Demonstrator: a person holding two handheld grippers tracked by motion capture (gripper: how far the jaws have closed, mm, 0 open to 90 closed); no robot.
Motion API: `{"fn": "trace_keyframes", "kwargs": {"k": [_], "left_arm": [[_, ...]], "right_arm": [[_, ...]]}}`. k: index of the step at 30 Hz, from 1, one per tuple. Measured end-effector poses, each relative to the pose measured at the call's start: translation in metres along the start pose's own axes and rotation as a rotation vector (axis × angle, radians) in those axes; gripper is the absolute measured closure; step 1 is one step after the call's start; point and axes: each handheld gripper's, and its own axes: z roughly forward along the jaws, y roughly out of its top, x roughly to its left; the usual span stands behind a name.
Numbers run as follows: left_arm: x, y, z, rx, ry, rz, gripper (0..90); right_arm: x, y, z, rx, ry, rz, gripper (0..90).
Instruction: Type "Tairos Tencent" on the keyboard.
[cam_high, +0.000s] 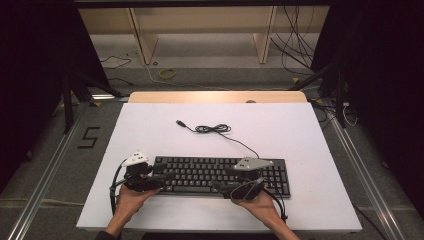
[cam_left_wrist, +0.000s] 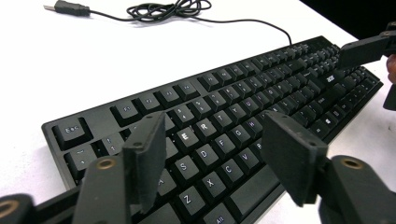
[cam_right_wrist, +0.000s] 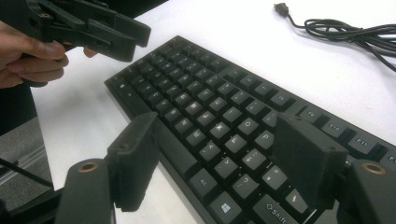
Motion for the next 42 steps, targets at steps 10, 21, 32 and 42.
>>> {"fn": "trace_keyframes", "kwargs": {"k": [10,21,32,42], "left_arm": [[-0.002,-0.001,-0.007,-0.028,-0.009,0.002,31.4],[-0.004,-0.002,-0.011,-0.048,-0.012,0.000,27.6],[-0.006,-0.003,-0.014,-0.061,-0.010,0.005,26.0],[-0.007,-0.005,-0.019,-0.070,-0.010,0.009,25.5]], "right_arm": [[0.003,0.001,0.004,0.005,0.007,-0.005,35.9],[0.008,0.003,0.011,0.017,0.020,-0.015,43.1],[0.016,0.003,0.021,0.035,0.037,-0.027,54.3],[0.023,0.002,0.031,0.059,0.048,-0.045,68.9]]}}
